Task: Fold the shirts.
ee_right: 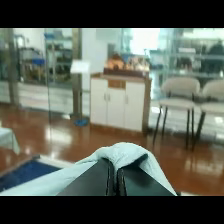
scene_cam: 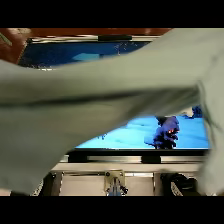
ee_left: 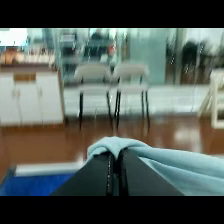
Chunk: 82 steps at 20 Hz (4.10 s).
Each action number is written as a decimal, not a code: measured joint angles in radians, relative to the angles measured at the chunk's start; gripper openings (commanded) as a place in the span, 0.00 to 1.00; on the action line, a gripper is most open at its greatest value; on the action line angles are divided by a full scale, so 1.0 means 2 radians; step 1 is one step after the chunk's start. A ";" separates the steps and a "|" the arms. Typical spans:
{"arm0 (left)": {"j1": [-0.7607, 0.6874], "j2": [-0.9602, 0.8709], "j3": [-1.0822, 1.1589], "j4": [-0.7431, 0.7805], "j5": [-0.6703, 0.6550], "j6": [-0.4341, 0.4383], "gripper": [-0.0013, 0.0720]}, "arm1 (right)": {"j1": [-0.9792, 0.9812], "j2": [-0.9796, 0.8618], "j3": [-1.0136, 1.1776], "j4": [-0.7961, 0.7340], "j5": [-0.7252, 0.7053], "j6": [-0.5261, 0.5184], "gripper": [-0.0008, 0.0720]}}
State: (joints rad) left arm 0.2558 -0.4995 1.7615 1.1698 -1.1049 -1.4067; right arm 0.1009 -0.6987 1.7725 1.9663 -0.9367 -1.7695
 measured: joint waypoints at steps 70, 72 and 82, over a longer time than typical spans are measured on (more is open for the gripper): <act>0.050 -0.300 -0.621 -0.147 -0.023 0.063 0.07 | -0.106 -0.499 -0.216 -0.021 -0.199 0.043 0.84; 0.050 -0.300 -0.621 -0.145 -0.025 0.065 0.07 | -0.104 -0.504 -0.217 -0.031 -0.193 0.043 0.84; 0.050 -0.298 -0.614 -0.137 -0.029 0.071 0.07 | -0.102 -0.525 -0.217 -0.003 -0.201 0.043 0.68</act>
State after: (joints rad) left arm 0.3565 -1.0962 0.5331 0.8967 -1.1622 -1.2655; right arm -0.1024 -1.7485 1.3376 1.9610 -1.3392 -1.6836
